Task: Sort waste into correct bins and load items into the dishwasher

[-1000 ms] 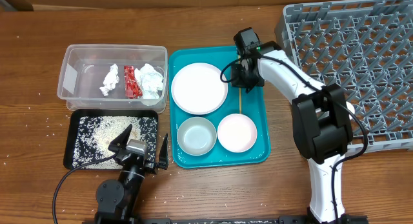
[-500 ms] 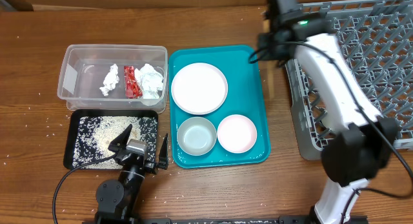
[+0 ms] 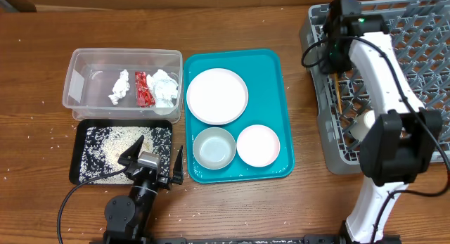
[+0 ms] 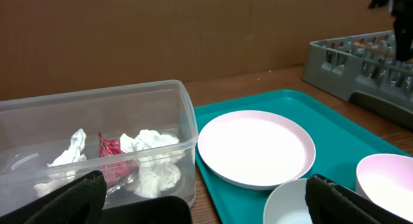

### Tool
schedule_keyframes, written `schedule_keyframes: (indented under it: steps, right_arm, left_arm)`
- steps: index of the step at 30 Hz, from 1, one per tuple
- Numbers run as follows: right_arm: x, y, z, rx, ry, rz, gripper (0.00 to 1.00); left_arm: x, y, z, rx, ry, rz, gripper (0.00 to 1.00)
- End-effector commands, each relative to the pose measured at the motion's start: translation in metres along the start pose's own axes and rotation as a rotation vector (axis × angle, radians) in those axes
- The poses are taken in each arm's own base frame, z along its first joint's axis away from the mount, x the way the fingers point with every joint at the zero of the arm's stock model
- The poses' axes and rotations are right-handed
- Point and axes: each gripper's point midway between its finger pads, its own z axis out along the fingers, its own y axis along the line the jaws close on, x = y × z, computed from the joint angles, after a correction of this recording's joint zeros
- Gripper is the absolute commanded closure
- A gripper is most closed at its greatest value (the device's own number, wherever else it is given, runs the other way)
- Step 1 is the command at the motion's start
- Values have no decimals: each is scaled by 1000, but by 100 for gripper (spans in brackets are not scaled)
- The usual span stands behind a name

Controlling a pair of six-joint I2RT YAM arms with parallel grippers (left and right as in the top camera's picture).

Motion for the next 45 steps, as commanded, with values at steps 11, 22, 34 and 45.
schedule_keyframes:
  steps: [11,22,34,45]
  right_arm:
    - [15,66,-133,-458,-128,65,62]
    - [87,118,-177,-532,22,-37,45]
    - [150,164,-104,-318,129,-27,27]
    - [201,170,-6,-310,196,-15,54]
  left_arm:
    - [1,1,0,-6,-6,17,0]
    - [1,1,0,-6,-6,17,0]
    - [1,1,0,-6,-6,17,0]
    - [1,1,0,-6,-6,17,0]
